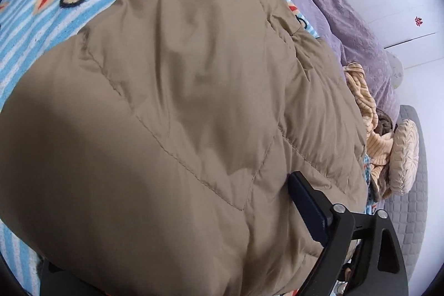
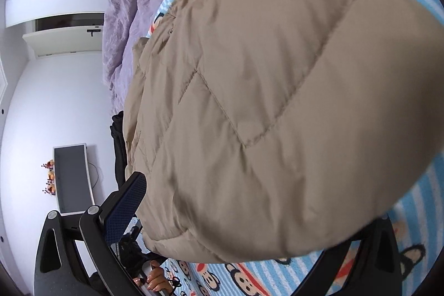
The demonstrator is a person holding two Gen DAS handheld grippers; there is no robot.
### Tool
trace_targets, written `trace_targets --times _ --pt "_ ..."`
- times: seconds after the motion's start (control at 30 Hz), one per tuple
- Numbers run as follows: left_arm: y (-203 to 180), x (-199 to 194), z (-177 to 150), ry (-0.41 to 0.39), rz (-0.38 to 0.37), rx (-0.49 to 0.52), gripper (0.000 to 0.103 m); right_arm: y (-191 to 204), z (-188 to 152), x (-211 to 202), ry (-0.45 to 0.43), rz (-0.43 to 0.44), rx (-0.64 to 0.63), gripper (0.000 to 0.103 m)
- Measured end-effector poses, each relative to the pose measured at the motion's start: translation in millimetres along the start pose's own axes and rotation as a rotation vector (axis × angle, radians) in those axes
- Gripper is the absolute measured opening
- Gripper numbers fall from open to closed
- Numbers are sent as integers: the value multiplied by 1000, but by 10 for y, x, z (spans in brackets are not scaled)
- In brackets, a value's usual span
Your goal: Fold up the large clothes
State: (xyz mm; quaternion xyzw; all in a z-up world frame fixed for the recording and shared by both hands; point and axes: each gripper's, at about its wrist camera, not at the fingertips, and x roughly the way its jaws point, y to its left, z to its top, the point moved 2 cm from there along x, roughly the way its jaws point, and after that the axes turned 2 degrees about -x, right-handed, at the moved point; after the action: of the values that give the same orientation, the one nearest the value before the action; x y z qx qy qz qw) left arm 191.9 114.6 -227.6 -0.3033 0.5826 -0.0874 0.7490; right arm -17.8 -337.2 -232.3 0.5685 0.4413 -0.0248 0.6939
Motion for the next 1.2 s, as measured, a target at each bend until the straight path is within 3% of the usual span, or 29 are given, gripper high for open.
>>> trace_targets --times 0.1,0.23,0.27,0.3,0.4,0.5,0.83,1.2 --pt "-8 -38 35 -14 -18 13 47 -54 28 99 6 12 28 103" --pt "-77 -204 16 -53 0 94 29 -47 34 99 -7 10 55 102" --pt "-133 -244 5 -63 9 126 26 -60 33 85 -11 -1 65 93" --pt "-183 -282 -12 -73 19 161 24 -72 35 75 -15 -10 77 69" --pt "-282 -405 -52 -87 28 251 22 -15 22 25 -28 11 66 38" --pt "-311 -511 -51 -79 9 298 22 113 -37 -63 -54 -5 7 29" --pt "-133 -848 -281 -32 -32 368 22 243 -386 -266 -83 -47 -29 26" --pt "289 -1242 -1163 3 29 354 22 88 -741 -478 -11 -75 -28 26"
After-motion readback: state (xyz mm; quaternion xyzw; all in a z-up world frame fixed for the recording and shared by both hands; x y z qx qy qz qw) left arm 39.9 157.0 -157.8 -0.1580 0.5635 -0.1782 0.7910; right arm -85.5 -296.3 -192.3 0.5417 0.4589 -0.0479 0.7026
